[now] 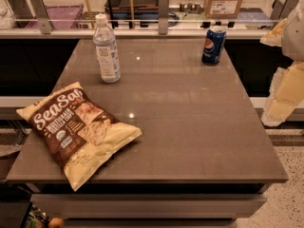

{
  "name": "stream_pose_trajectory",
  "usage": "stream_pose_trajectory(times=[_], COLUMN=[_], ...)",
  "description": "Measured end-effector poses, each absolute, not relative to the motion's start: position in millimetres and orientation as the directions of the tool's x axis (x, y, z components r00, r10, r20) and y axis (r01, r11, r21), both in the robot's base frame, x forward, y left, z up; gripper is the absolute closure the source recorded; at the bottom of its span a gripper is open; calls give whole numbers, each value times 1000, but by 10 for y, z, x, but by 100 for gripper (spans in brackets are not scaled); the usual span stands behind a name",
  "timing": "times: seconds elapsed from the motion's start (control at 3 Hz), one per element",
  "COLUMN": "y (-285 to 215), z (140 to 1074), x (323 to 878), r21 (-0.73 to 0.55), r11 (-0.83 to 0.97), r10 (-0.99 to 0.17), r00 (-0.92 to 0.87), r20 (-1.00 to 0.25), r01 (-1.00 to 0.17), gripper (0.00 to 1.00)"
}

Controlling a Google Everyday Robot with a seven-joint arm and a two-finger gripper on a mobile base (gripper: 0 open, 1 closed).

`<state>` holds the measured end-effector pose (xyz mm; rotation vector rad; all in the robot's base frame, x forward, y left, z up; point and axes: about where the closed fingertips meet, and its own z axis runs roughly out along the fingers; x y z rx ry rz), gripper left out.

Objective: Move pepsi can near blue plastic bottle

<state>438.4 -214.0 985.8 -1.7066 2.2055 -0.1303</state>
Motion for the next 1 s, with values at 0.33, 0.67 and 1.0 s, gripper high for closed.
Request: stream_pose_trajectory(times=[0.33,0.67,1.0], y=[-2140,-2168,-2264], z=[9858,9886,9851], x=[4384,4413,4497], r21=[-281,-292,-309], r11=[271,303,417], r10=[-953,-941,-890], r00=[-215,-236,-314], r20=[-215,-243,-330], r01=[-921,-907,-855], gripper=[0,0,0])
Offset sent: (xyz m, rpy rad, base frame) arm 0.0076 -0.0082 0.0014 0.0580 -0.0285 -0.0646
